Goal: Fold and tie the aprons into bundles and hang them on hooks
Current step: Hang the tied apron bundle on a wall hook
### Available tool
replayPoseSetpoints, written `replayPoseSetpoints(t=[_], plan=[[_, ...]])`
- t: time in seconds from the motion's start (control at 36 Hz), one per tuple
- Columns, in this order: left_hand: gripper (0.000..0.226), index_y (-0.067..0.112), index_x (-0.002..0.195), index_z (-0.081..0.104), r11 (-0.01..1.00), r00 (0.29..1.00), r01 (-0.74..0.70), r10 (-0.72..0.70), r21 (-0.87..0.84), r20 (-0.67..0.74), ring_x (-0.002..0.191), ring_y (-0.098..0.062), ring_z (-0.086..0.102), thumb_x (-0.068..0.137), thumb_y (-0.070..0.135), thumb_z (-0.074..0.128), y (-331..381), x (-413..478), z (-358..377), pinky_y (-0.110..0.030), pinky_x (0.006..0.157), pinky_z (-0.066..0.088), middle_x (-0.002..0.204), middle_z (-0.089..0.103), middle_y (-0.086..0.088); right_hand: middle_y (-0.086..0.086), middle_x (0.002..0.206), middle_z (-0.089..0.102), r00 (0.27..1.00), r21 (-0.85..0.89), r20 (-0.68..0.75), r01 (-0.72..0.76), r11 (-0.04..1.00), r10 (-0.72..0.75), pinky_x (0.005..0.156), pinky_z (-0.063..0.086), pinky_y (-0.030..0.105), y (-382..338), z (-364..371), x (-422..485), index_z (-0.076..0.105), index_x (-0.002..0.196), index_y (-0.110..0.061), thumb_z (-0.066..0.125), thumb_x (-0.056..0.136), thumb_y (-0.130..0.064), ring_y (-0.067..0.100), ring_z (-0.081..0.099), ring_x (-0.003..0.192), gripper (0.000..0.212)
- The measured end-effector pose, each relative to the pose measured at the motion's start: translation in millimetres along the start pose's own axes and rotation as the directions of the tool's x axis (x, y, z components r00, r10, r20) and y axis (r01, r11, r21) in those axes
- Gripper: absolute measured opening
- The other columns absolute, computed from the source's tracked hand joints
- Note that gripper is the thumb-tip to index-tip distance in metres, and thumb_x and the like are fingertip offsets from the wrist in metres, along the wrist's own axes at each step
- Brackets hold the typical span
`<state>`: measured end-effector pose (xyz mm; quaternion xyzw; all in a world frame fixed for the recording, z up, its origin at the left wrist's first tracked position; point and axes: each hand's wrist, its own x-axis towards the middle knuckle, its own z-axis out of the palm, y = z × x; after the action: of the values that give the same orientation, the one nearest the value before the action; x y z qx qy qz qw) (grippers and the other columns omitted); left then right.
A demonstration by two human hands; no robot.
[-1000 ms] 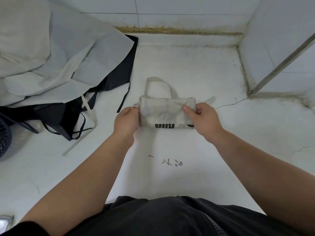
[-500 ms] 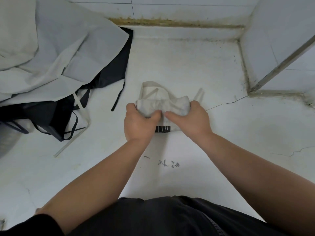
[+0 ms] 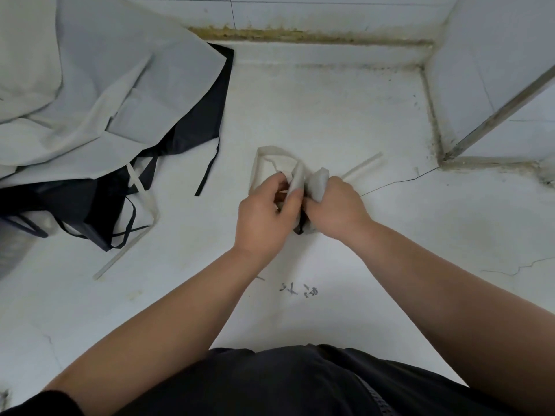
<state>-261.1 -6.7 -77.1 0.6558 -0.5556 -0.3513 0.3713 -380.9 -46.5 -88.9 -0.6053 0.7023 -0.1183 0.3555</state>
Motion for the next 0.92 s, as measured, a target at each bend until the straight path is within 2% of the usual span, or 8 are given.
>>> replayPoseSetpoints(t=[0.08,0.19,0.25,0.33,0.42,0.56,0.75,0.92], plan=[[0.005,0.019,0.087,0.064,0.997,0.998,0.057,-0.057,-0.045,-0.017,0.074,0.004,0.061,0.09,0.023,0.064,-3,1,-3,-0.014,0.071,0.047,0.076,0.066,0.014,0.011,0.089,0.062,0.997,0.131,0.027,0.074,0.989,-0.078,0.057,0.041,0.032,-4,-11,-8,0.057,0.09,-0.004,0.045,0.093,-0.021,0.028,0.057,0.08,0.021],[0.017,0.036,0.084,0.059,0.964,0.972,0.186,-0.208,-0.19,-0.107,0.071,0.012,0.059,0.087,0.022,0.068,-9,5,-7,-0.012,0.076,0.047,0.08,0.062,0.025,0.007,0.12,0.062,0.965,0.252,-0.122,0.255,0.934,-0.231,0.089,0.039,0.02,-8,-14,-23,0.057,0.124,-0.003,0.038,0.1,-0.012,0.017,0.055,0.108,0.032],[0.019,0.039,0.085,0.059,0.959,0.968,0.188,-0.217,-0.21,-0.127,0.072,0.008,0.059,0.087,0.022,0.068,-9,4,-9,-0.016,0.078,0.048,0.088,0.064,0.02,0.0,0.11,0.063,0.956,0.297,-0.157,0.284,0.912,-0.246,0.087,0.039,0.014,-8,-8,-27,0.059,0.125,-0.009,0.042,0.1,-0.012,0.009,0.055,0.1,0.031],[0.022,0.043,0.083,0.059,0.973,0.982,0.132,-0.155,-0.187,-0.111,0.073,0.006,0.06,0.089,0.023,0.067,-9,-2,-8,-0.011,0.074,0.046,0.102,0.065,0.01,-0.007,0.085,0.061,0.941,0.321,-0.208,0.324,0.89,-0.268,0.073,0.051,0.025,-8,0,-30,0.062,0.11,-0.013,0.05,0.097,-0.012,0.014,0.058,0.078,0.017],[0.018,0.039,0.084,0.058,0.978,0.988,0.115,-0.13,-0.174,-0.079,0.072,0.007,0.059,0.09,0.023,0.064,-13,-5,-6,-0.008,0.067,0.044,0.106,0.063,0.005,-0.006,0.069,0.055,0.905,0.171,-0.272,0.379,0.909,-0.326,0.059,0.043,0.025,-9,4,-28,0.05,0.105,-0.013,0.049,0.098,-0.016,0.02,0.053,0.066,0.008],[0.016,0.033,0.082,0.051,0.991,0.996,0.082,-0.085,-0.11,-0.025,0.071,-0.003,0.057,0.094,0.026,0.058,-20,-4,-6,-0.021,0.063,0.044,0.101,0.06,-0.004,0.008,0.08,0.061,0.882,0.003,-0.298,0.384,0.923,-0.366,0.063,0.045,0.042,-8,8,-30,0.038,0.121,-0.002,0.044,0.099,-0.018,0.036,0.06,0.076,0.028],[0.025,0.035,0.081,0.044,0.996,1.0,-0.027,0.027,-0.083,0.007,0.071,0.008,0.054,0.096,0.017,0.054,-15,-7,-10,-0.007,0.063,0.039,0.09,0.06,0.016,0.008,0.092,0.069,0.872,-0.039,-0.26,0.419,0.907,-0.414,0.07,0.041,0.03,-1,5,-34,0.064,0.11,-0.009,0.048,0.097,-0.014,0.029,0.06,0.086,0.021],[0.018,0.038,0.093,0.054,0.981,0.996,0.073,-0.063,-0.178,0.061,0.078,-0.011,0.063,0.096,0.02,0.056,-14,-5,-10,-0.024,0.075,0.051,0.087,0.065,0.013,0.01,0.085,0.07,0.794,-0.208,-0.159,0.553,0.807,-0.586,0.066,0.044,0.029,2,2,-42,0.07,0.105,-0.007,0.048,0.081,-0.004,0.034,0.062,0.075,0.033]])
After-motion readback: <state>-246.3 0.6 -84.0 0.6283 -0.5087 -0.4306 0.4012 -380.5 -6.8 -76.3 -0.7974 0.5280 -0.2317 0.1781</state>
